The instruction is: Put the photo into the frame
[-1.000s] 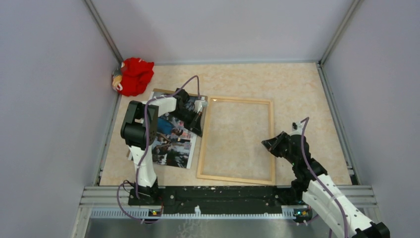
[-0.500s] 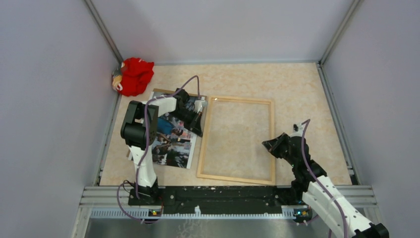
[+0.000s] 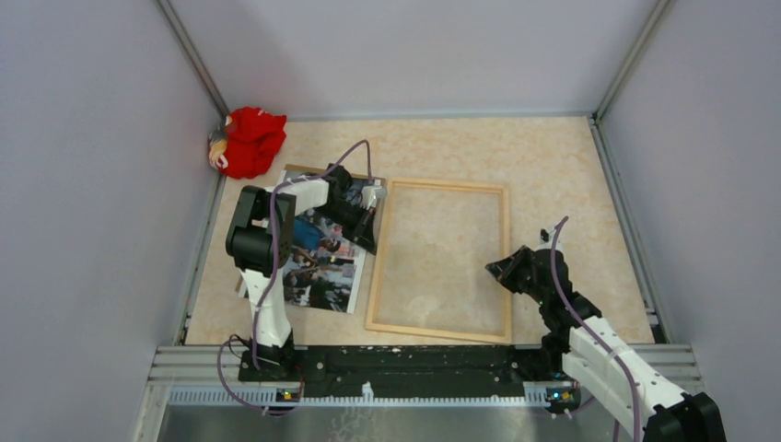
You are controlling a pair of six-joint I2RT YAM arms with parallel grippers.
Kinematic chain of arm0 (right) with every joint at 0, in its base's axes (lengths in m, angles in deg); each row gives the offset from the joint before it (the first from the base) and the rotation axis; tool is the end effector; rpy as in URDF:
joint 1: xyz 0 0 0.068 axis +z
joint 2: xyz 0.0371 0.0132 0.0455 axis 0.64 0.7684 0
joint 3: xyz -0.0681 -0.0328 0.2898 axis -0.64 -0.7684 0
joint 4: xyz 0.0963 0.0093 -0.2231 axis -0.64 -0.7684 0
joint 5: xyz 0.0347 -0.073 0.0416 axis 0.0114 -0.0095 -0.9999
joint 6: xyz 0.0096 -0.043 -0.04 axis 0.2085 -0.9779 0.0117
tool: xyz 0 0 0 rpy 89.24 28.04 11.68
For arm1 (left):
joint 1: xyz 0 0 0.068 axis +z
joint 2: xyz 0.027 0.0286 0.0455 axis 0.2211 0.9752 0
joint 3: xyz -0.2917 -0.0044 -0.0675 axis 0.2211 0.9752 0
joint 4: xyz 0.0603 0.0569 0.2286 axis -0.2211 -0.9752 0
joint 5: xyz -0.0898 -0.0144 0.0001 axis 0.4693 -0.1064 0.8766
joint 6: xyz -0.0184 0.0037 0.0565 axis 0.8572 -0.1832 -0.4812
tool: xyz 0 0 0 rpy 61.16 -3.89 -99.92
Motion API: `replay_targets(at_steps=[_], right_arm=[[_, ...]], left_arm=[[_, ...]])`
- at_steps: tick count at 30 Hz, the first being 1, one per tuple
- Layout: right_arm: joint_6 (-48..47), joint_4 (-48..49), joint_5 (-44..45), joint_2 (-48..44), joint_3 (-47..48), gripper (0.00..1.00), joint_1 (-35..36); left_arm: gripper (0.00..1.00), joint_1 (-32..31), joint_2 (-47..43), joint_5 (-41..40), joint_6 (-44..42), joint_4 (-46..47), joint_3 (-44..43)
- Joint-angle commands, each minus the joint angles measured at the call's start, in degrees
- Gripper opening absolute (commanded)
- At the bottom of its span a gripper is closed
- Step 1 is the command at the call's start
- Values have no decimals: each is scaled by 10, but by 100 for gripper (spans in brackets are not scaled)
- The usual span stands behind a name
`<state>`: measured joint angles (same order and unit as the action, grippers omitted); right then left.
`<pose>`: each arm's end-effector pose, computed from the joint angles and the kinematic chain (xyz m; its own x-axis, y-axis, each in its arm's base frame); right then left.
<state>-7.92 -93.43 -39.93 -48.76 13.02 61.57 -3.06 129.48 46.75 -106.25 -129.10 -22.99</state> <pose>0.1028 0.0425 0.1752 -0.6006 0.6254 -0.4981 0.1472 0.6989 0.7000 0.3419 -0.1303 0.1629 -0.8023 0.4803 -0.3545 0.5811 0.4922 -0.6481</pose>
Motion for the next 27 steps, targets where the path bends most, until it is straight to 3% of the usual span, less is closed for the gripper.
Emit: replay_targets(at_steps=[1, 16, 27], right_arm=[[-8, 37, -33, 0, 4, 0, -2], [-24, 127, -110, 14, -4, 0, -2], [-57, 26, -67, -8, 19, 2, -2]], left_arm=[[0, -4, 28, -17, -17, 21, -6], [0, -4, 43, -13, -21, 31, -2], [0, -4, 40, -15, -23, 37, 9]])
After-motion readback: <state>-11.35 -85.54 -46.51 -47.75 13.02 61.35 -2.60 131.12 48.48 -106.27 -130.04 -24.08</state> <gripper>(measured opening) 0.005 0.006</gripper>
